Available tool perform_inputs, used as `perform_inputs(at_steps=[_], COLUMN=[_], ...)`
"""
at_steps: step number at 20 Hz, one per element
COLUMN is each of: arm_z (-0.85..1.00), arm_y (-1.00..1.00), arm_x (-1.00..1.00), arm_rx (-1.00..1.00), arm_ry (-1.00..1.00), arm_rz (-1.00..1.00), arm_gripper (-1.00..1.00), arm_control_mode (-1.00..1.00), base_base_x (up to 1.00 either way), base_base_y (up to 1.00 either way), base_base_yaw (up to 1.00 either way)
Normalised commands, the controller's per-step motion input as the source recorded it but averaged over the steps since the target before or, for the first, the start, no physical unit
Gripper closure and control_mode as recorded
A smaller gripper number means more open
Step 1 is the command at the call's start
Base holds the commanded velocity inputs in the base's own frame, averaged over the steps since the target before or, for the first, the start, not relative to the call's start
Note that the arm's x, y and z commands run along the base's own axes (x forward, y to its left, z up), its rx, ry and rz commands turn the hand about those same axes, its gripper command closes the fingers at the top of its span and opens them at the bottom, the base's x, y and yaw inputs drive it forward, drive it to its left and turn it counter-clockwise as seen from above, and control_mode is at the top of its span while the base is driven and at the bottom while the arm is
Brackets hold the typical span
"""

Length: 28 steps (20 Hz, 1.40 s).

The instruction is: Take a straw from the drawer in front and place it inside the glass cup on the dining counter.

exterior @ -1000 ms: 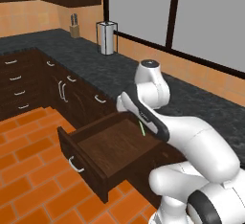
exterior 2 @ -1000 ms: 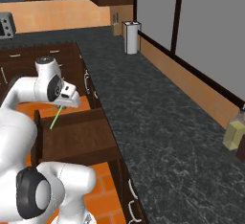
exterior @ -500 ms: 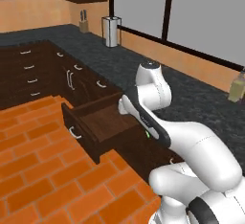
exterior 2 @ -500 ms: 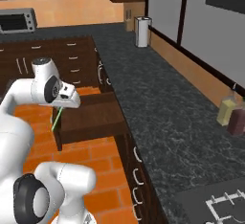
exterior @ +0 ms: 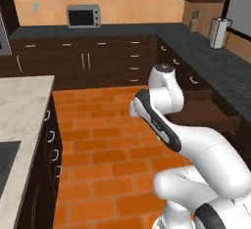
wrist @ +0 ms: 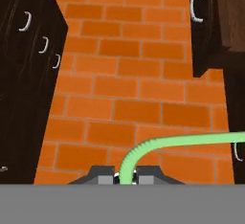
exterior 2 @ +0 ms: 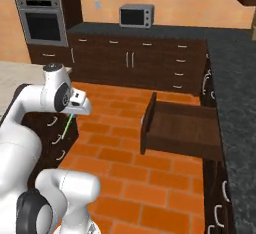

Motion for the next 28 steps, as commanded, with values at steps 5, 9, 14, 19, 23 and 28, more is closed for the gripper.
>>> perform_inputs(at_steps=[5, 9, 14, 19, 23, 28], arm_z=[0.00, 0.00, 0.00, 0.00, 0.00, 0.00], arm_y=[0.00, 0.00, 0.00, 0.00, 0.00, 0.00], arm_x=[0.00, 0.00, 0.00, 0.00, 0.00, 0.00], arm_rx=[0.00, 0.00, 0.00, 0.00, 0.00, 0.00], arm_ry=[0.00, 0.00, 0.00, 0.00, 0.00, 0.00], arm_rz=[0.00, 0.00, 0.00, 0.00, 0.00, 0.00], arm_gripper=[1.00, 1.00, 1.00, 1.00, 1.00, 1.00], arm_control_mode=[1.00, 1.00, 1.00, 1.00, 1.00, 1.00], base_base_x=[0.63, 1.00, 1.00, 1.00, 1.00, 1.00], base_base_y=[0.76, 0.40, 0.07, 0.00, 0.00, 0.00], base_base_yaw=[0.17, 0.00, -0.07, -0.13, -0.16, -0.13])
